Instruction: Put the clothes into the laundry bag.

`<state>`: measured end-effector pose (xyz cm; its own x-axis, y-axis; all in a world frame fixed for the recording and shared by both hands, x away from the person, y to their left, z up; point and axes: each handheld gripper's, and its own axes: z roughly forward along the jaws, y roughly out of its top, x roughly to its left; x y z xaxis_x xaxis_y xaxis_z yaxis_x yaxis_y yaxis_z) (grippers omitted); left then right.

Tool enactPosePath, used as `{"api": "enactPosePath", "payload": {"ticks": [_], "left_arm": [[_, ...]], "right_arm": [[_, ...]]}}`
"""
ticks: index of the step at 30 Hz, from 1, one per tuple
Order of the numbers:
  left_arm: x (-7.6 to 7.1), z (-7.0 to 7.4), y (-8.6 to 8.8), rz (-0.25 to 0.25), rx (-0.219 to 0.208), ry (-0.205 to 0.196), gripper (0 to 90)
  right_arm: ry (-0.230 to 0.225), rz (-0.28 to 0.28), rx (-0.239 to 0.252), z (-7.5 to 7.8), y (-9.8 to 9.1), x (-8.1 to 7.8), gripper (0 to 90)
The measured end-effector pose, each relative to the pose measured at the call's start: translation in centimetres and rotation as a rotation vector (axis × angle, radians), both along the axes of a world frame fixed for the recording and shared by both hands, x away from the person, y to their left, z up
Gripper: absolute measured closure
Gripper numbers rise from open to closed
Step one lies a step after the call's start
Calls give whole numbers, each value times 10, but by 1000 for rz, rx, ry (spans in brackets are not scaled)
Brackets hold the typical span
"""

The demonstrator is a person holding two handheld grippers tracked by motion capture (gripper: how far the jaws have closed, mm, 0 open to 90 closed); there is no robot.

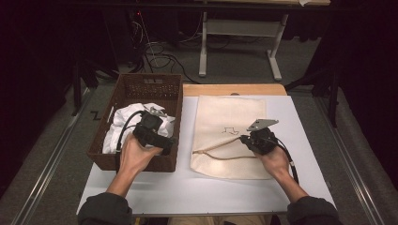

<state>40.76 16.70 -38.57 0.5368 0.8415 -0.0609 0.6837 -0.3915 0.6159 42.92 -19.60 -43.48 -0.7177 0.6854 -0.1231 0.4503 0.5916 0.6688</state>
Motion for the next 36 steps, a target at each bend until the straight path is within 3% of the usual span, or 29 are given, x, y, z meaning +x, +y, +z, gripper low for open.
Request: {"api": "enactPosePath", "payload": {"ticks": [4, 10, 17, 22, 28, 36], "left_arm": [[11, -4, 15, 59, -1, 33, 172], [23, -12, 29, 142, 85, 31, 136], [35, -18, 40, 204, 149, 44, 39], [46, -24, 43, 221, 178, 81, 17], [60, -35, 51, 245, 197, 130, 3], [72, -49, 58, 249, 205, 163, 0]], "right_arm": [[0, 3, -3, -1, 0, 1, 882], [7, -3, -2, -3, 2, 2, 883], [0, -6, -10, -4, 2, 3, 882], [7, -14, -31, -5, 4, 2, 882], [12, -28, -19, -5, 2, 5, 882], [17, -27, -28, -9, 4, 7, 882]]}}
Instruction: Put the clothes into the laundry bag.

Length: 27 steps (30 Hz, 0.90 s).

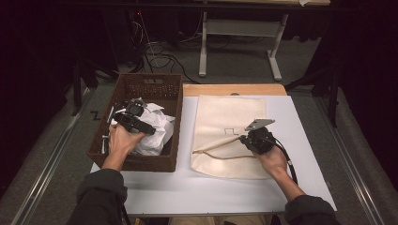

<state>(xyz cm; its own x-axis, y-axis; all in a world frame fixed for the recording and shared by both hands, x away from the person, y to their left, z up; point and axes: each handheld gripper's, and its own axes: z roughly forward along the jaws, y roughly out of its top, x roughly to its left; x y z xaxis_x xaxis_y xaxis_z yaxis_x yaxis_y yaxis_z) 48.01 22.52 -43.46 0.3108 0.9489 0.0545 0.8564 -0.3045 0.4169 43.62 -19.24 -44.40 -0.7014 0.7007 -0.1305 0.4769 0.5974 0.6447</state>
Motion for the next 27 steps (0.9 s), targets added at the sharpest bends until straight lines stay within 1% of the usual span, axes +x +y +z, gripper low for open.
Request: {"api": "enactPosePath", "payload": {"ticks": [4, 6, 8, 12, 15, 18, 21, 24, 27], "left_arm": [[8, -9, -1, 6, 7, 25, 0], [10, -12, 0, 11, -4, 33, 0], [12, -14, 0, 19, -12, 34, 0], [15, -18, 0, 9, 5, 38, 0], [18, -21, 2, 13, 1, 45, 0], [21, -25, 3, 20, 0, 59, 0], [26, -26, 4, 20, 2, 81, 1], [30, -29, 6, 21, -16, 95, 1], [34, -30, 9, 26, -32, 109, 3]], "right_arm": [[8, 4, -12, -2, 2, 1, 882], [9, 5, -13, -2, 2, 1, 881], [8, 7, -11, -2, 1, 1, 882], [8, 7, -14, -4, 1, 1, 881], [10, 4, -18, -4, 1, 1, 881], [9, 3, -19, -4, 1, 2, 881], [19, 2, -27, -5, 2, 2, 881], [24, 7, -40, -5, 1, 1, 880], [19, 1, -35, -2, -1, 0, 880]]}}
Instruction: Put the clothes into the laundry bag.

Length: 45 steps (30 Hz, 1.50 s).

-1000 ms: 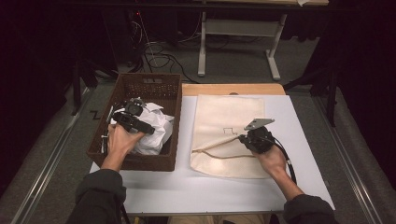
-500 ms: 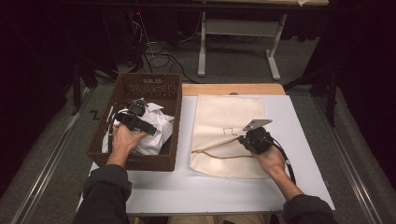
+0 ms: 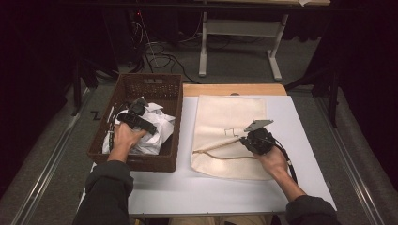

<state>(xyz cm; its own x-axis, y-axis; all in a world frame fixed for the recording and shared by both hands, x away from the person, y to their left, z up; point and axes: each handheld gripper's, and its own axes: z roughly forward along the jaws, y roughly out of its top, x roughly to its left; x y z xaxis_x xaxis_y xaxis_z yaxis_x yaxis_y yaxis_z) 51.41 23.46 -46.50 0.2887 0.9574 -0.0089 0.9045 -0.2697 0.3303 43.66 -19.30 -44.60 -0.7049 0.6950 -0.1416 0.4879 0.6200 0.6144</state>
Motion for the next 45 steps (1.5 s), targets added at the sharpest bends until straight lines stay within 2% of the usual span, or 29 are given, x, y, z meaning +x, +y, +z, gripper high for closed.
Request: {"api": "enactPosePath", "payload": {"ticks": [3, 6, 8, 14, 18, 19, 26, 29, 35, 40, 45], "left_arm": [[3, -5, 1, 1, -7, 9, 5], [2, -7, -4, -22, 29, 19, 0], [1, -8, -5, -28, 30, 21, 0], [-1, -12, -13, -66, 78, 32, 0], [-5, -17, -22, -90, 158, 20, 0], [-5, -17, -23, -91, 165, 19, 0], [-6, -19, -24, -90, 164, 21, 0], [-4, -21, -19, -89, 139, 25, 2], [-1, -23, -22, -65, 166, 27, 36], [-1, -21, -22, -67, 168, 24, 87], [-1, -17, -26, -44, 186, 28, 209]], "right_arm": [[4, -2, -2, -1, -1, 1, 880], [6, 0, -3, -3, 0, 2, 879], [7, 1, -3, -3, 1, 2, 879], [5, 6, 2, -3, -1, 3, 879], [7, 5, 2, -3, 0, 3, 880], [8, 7, 0, -3, 0, 4, 879], [8, 10, -3, -2, -1, 3, 879], [11, 10, -7, -2, -1, 4, 879], [21, 9, -3, 0, -1, 1, 879], [23, -8, 9, 4, -8, 1, 879], [26, -13, 20, 3, -12, 2, 880]]}}
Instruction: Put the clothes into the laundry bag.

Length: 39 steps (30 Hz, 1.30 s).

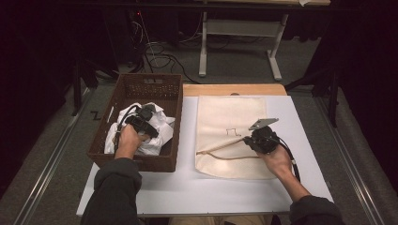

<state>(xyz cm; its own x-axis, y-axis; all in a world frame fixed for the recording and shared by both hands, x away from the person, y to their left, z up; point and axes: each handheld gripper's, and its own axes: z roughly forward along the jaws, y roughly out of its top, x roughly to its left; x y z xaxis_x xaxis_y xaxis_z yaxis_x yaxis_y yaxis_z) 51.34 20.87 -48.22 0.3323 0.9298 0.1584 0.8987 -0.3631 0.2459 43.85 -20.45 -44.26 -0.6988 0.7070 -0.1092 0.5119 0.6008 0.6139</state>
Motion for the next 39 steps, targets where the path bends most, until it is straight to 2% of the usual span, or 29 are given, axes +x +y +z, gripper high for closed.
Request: {"api": "enactPosePath", "payload": {"ticks": [7, 11, 14, 20, 24, 25, 27, 32, 36, 39], "left_arm": [[1, 5, -6, 32, 40, -6, 438], [2, 8, -8, 45, 62, -11, 536], [1, 11, -8, 59, 62, -18, 587], [-3, 24, -2, 85, 12, -35, 632], [-11, 37, 6, 98, -53, -70, 650], [-13, 41, 8, 96, -71, -73, 652], [-16, 49, 10, 83, -75, -59, 654], [-22, 70, 12, 64, -145, -82, 654], [-27, 81, 12, 45, -156, -91, 654], [-31, 92, 14, 40, -179, -117, 655]], "right_arm": [[-2, 5, 7, 3, -1, -2, 880], [4, -2, 15, 3, -2, -1, 879], [1, 1, 15, 3, -2, -2, 880], [6, 5, 22, 1, -3, 1, 880], [-2, 13, 28, 1, -2, 1, 880], [2, 11, 27, 0, -2, 1, 880], [0, 11, 30, -1, -1, 2, 880], [3, 21, 43, -4, 1, 4, 881], [0, 21, 43, -4, 1, 5, 881], [2, 18, 43, -3, 0, 4, 881]]}}
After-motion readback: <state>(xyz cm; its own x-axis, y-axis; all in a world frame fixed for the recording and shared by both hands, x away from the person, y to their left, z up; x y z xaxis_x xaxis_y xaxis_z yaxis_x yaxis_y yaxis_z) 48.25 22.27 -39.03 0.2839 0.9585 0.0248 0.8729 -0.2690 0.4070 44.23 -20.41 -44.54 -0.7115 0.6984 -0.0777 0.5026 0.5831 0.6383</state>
